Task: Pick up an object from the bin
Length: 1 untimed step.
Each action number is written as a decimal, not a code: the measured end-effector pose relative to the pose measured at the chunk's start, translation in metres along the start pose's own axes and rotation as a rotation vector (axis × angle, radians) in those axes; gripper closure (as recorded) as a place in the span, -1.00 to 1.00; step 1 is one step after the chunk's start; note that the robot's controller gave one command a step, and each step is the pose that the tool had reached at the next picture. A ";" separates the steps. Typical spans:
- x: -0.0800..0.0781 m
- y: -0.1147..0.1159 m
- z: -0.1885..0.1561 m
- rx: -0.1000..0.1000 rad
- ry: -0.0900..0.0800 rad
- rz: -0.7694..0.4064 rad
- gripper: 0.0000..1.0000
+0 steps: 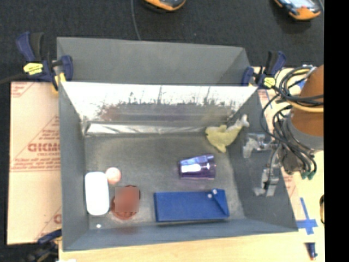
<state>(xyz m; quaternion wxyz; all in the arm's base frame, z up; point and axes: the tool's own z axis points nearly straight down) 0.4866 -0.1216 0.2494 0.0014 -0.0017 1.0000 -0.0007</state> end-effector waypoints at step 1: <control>-0.010 -0.002 -0.027 0.001 -0.002 -0.058 -1.00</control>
Offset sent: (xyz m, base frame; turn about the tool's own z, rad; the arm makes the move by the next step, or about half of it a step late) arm 0.0476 0.0341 -0.1059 0.0594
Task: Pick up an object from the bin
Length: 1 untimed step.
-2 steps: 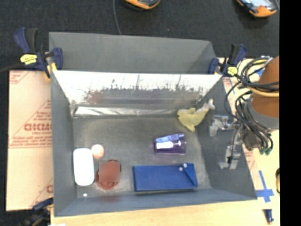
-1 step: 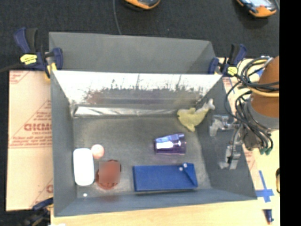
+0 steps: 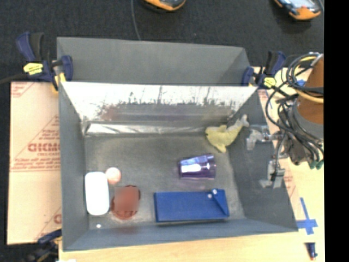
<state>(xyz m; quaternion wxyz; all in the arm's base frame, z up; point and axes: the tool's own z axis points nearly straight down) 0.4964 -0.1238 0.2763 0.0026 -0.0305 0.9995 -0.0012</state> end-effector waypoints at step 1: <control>-0.020 0.014 0.052 0.001 -0.007 0.042 -1.00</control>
Offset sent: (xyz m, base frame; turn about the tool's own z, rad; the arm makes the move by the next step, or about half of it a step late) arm 0.0741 0.0726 -0.1027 -0.2743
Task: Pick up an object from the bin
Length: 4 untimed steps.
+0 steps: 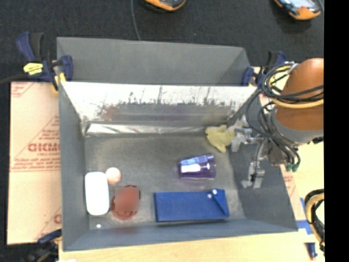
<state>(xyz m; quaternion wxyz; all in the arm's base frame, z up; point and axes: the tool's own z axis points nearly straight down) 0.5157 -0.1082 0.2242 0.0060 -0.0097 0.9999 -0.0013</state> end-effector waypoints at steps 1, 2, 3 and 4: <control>-0.037 0.037 0.040 0.004 -0.005 -0.218 -1.00; -0.045 0.050 0.057 0.000 0.001 -0.166 -1.00; -0.064 0.067 0.087 0.000 -0.004 0.047 -1.00; -0.062 0.054 0.113 0.000 -0.005 0.140 -1.00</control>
Offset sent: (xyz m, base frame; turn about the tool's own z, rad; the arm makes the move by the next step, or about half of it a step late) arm 0.0510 0.0651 -0.0725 0.0676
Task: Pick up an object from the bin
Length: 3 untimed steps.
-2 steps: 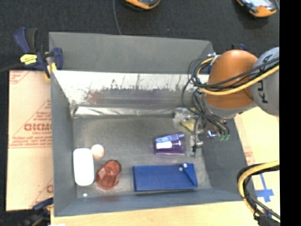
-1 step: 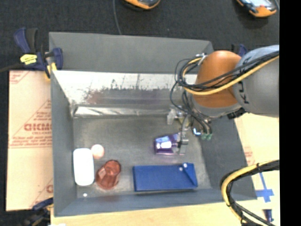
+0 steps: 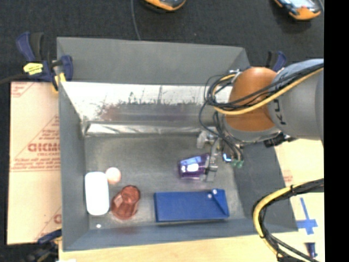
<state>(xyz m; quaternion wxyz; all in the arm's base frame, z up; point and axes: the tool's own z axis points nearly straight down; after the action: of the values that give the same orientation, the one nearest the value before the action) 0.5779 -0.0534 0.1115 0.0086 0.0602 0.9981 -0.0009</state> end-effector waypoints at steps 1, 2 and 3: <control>0.015 -0.009 0.041 0.001 -0.002 -0.014 1.00; 0.015 -0.009 0.041 0.001 -0.002 -0.015 1.00; 0.013 -0.011 0.021 0.000 0.010 0.009 1.00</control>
Offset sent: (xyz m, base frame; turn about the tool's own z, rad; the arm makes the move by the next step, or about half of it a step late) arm 0.0000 0.0000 0.0000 0.0000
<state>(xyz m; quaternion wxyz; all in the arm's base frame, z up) 0.5638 -0.0628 0.0900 0.0034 0.0645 0.9979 -0.0005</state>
